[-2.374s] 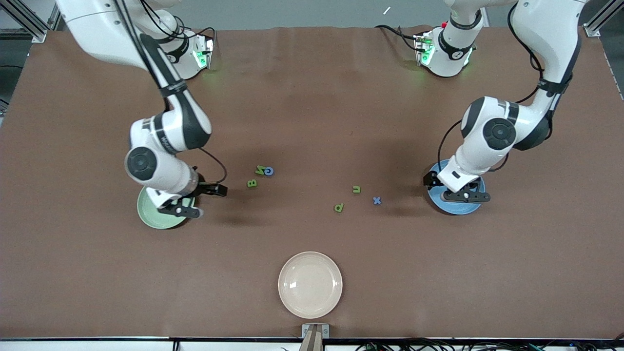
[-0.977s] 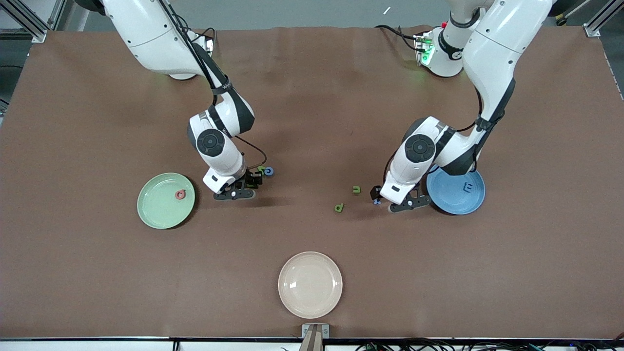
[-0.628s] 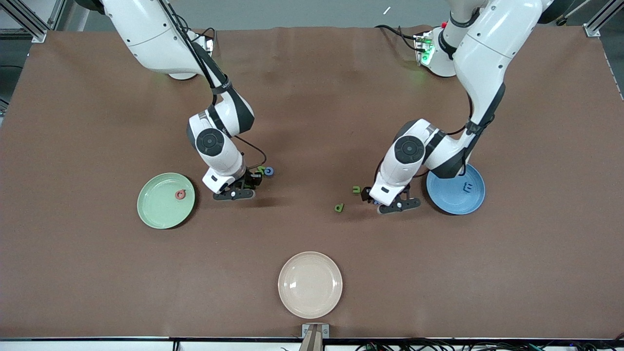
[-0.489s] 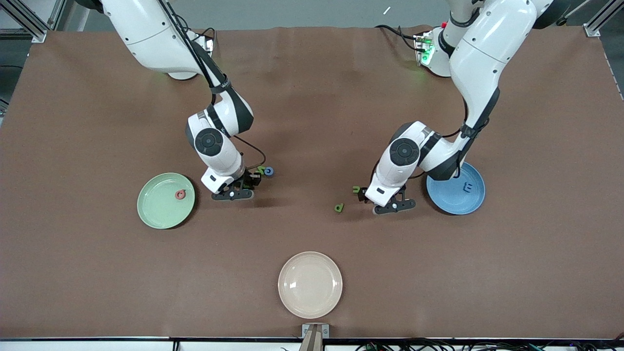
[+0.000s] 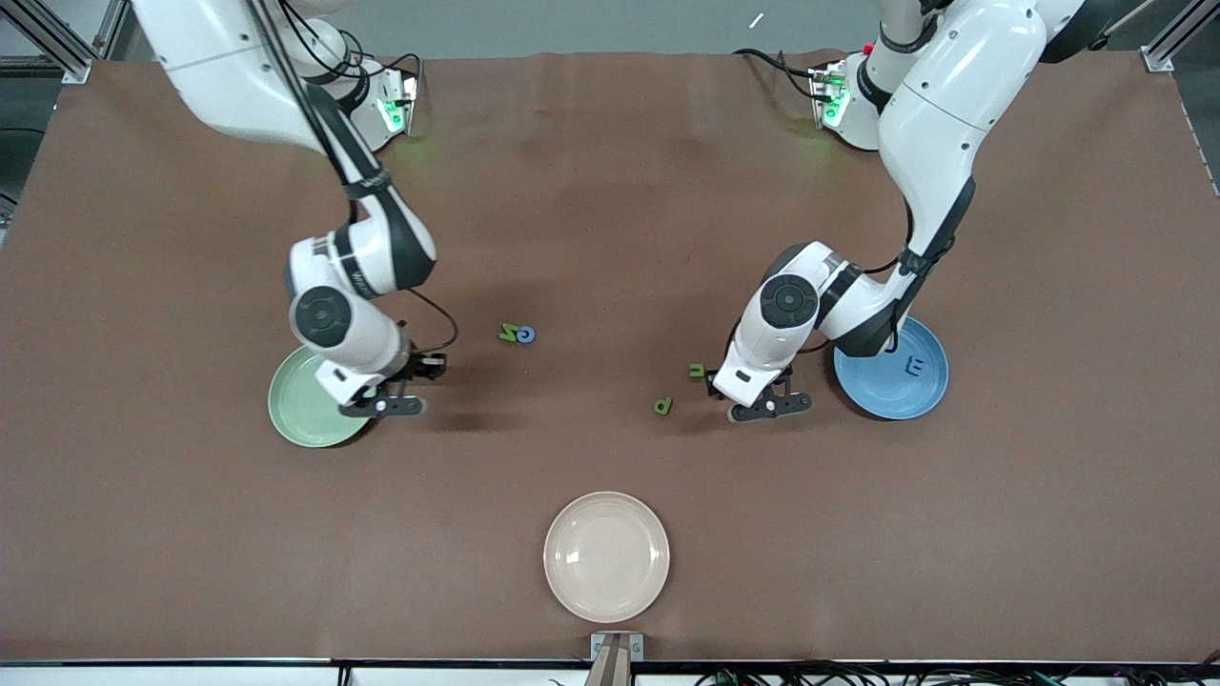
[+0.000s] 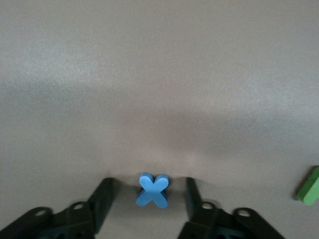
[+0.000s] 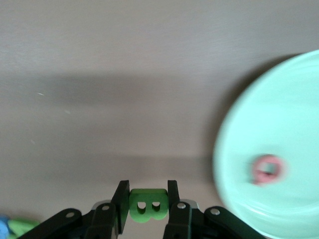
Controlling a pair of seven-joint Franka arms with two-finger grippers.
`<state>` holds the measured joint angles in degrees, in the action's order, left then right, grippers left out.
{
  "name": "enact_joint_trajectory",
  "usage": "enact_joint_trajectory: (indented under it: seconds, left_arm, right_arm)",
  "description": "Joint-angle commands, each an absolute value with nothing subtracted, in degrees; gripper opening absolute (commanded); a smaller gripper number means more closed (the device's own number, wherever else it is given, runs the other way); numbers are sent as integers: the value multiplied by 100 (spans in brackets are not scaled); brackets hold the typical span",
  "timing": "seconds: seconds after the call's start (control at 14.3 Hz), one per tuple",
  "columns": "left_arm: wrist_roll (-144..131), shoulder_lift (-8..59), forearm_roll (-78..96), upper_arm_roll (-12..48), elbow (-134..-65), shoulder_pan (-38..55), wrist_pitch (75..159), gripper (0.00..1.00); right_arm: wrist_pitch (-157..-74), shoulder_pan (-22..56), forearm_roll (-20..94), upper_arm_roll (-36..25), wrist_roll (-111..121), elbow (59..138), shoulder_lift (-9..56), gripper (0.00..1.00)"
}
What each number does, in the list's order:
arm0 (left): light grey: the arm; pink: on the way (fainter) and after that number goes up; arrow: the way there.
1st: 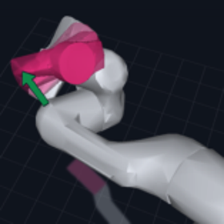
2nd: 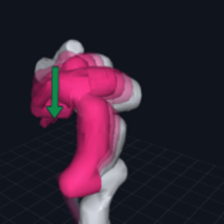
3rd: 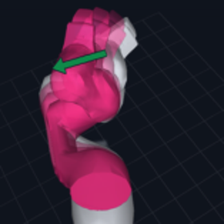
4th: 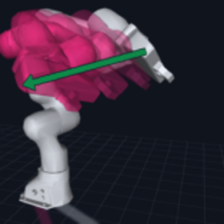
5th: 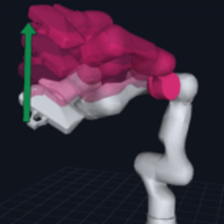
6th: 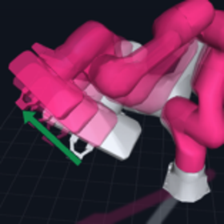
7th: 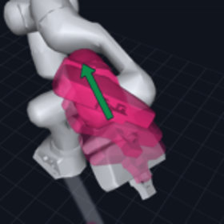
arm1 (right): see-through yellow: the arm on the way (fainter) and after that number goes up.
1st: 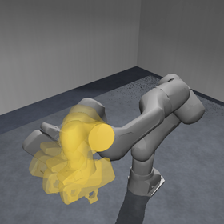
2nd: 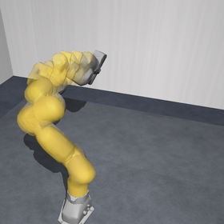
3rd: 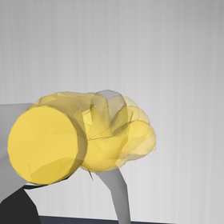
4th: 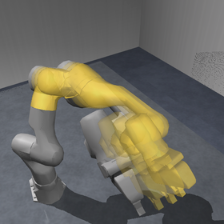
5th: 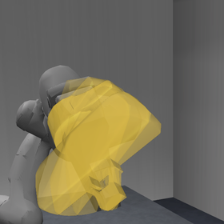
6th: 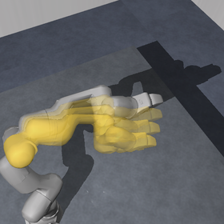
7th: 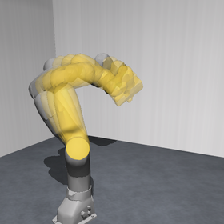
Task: Sort upper and lower case letters into plates
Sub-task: 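Place the B on the green plate while the left gripper drops the x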
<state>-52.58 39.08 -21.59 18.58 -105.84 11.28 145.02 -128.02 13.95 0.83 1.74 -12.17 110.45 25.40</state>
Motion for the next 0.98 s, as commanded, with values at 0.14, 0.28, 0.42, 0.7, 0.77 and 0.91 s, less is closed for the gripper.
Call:
enact_joint_trajectory:
  seconds: [0.14,0.28,0.42,0.7,0.77,0.91]
  left_arm:
    - [-5238,3964,-2276,1854,-10494,1125,14502,37]
    - [-5256,3955,-2276,1854,-10503,1125,14502,27]
    - [-5247,3911,-2276,1854,-10520,1081,14476,20]
    - [-5230,3578,-2276,1863,-10661,993,14441,16]
    - [-5238,3438,-2276,1872,-10687,897,14414,16]
    - [-5212,2973,-2241,1872,-10923,835,14379,16]
  right_arm:
    - [-12419,301,18,273,446,11206,2215,0]
    - [-12628,45,0,272,615,11372,2241,0]
    - [-13050,-78,0,272,781,11618,2259,0]
    - [-13665,-202,0,272,844,11917,2434,0]
    - [-13806,-193,9,272,844,11996,2469,1]
    - [-14131,-193,9,272,835,12172,2566,2]
